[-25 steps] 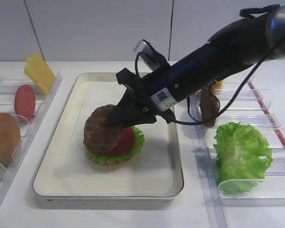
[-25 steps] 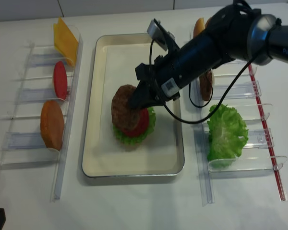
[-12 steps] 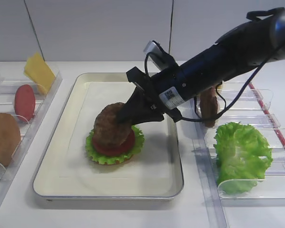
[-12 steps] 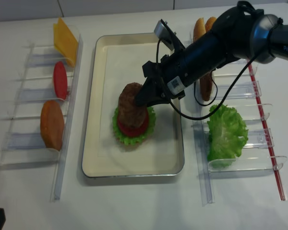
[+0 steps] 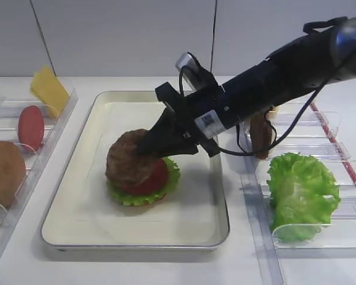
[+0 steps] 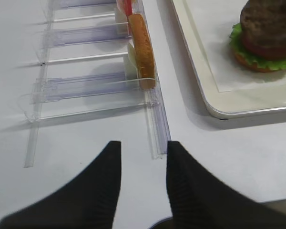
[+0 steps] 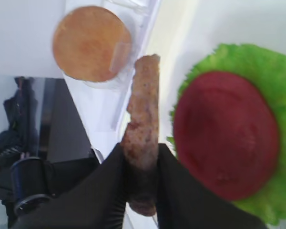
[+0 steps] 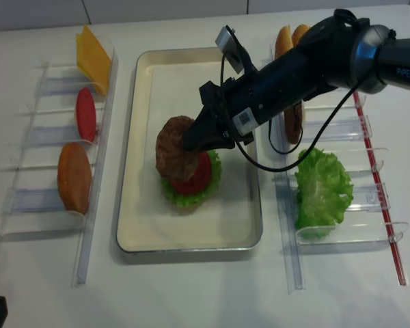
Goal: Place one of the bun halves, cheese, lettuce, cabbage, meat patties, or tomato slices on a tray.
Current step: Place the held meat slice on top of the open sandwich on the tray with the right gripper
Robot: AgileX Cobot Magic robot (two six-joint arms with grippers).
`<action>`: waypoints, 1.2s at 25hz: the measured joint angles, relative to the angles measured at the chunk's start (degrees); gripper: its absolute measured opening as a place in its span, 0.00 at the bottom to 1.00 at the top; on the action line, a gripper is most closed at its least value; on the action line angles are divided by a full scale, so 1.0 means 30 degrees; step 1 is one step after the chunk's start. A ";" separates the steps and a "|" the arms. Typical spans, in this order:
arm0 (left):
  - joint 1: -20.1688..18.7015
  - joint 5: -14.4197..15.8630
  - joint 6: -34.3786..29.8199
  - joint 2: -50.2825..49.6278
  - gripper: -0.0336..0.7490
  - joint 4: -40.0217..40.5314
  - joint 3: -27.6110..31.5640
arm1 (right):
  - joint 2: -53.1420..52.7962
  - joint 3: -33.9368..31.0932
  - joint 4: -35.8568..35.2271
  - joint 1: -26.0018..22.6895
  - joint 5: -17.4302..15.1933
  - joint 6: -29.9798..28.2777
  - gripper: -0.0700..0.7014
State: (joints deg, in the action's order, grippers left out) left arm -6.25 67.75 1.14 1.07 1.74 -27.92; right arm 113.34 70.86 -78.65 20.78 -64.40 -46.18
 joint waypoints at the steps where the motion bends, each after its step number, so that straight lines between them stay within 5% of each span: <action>1: 0.0000 0.0000 0.0000 0.0000 0.35 0.0000 0.0000 | 0.0083 0.0000 0.0264 0.0000 0.0000 0.0000 0.26; 30: 0.0000 0.0000 0.0000 0.0000 0.35 0.0000 0.0000 | 0.0160 0.0000 0.1850 0.0027 0.1961 0.0960 0.26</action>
State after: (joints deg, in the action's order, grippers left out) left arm -6.25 67.75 1.14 1.07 1.74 -27.92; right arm 113.82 70.86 -73.09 20.86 -58.52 -43.30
